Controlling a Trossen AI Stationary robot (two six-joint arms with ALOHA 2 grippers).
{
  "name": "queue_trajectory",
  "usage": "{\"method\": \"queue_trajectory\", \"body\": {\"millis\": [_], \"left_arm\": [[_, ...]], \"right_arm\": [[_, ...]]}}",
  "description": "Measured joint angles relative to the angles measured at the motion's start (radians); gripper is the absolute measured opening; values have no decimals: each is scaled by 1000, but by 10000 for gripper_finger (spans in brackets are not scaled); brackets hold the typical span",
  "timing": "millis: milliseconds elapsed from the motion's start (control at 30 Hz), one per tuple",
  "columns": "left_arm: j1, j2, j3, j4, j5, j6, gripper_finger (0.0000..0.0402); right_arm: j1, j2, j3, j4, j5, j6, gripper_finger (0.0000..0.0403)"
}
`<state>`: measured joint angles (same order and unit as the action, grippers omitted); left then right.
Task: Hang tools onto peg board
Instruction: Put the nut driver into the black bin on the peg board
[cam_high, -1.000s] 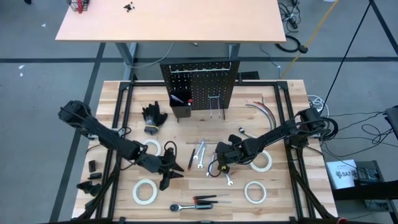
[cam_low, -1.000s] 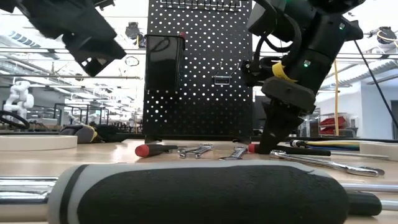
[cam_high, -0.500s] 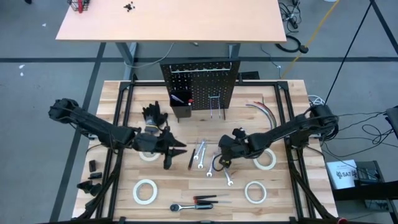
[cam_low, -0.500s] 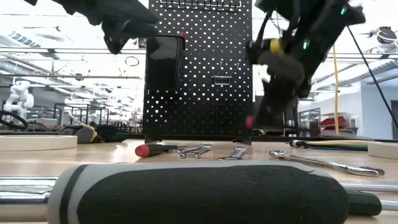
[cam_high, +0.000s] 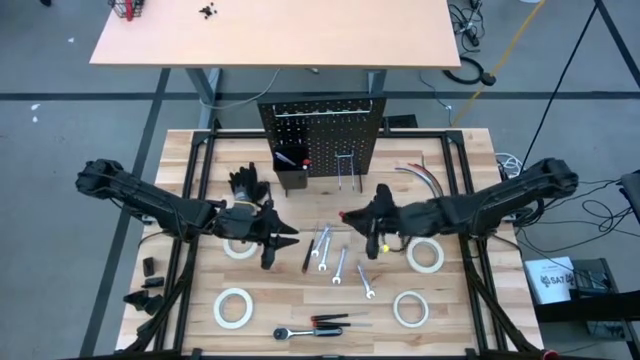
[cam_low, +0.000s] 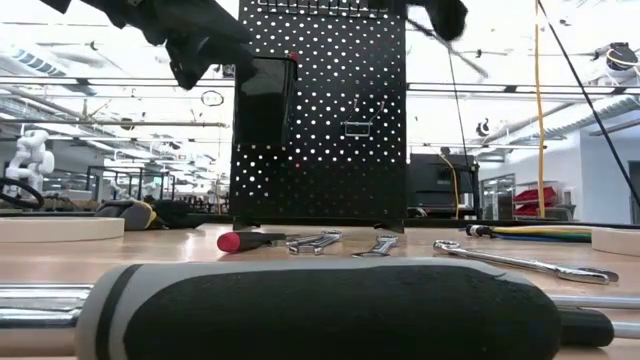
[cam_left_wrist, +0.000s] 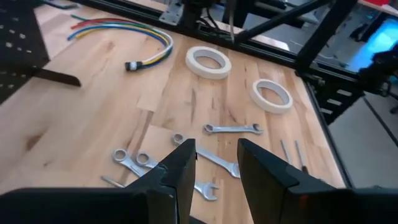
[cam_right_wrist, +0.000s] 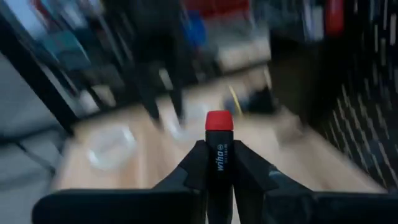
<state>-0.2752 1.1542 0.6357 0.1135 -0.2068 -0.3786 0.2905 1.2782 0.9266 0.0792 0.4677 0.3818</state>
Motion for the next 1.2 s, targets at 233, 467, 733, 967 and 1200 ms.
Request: {"method": "queue_trajectory", "body": {"millis": [233,467,733,967,1200], "left_arm": [[-40,1,0,31,22,-21,121],[-55,43,0,379,89,-40,121],[-31,150,0,700,38,19,121],[-41,212,0,814,41,-17,121],[-40,234,0,838,59,-35,121]], "right_arm": [[-14,-10,2,473,-54,-214,38],[-29,16,4,755,-164,-207,38],[-31,195,4,977,-157,-60,38],[-32,280,4,1060,-131,-18,38],[-32,316,23,1048,-122,-2,38]]}}
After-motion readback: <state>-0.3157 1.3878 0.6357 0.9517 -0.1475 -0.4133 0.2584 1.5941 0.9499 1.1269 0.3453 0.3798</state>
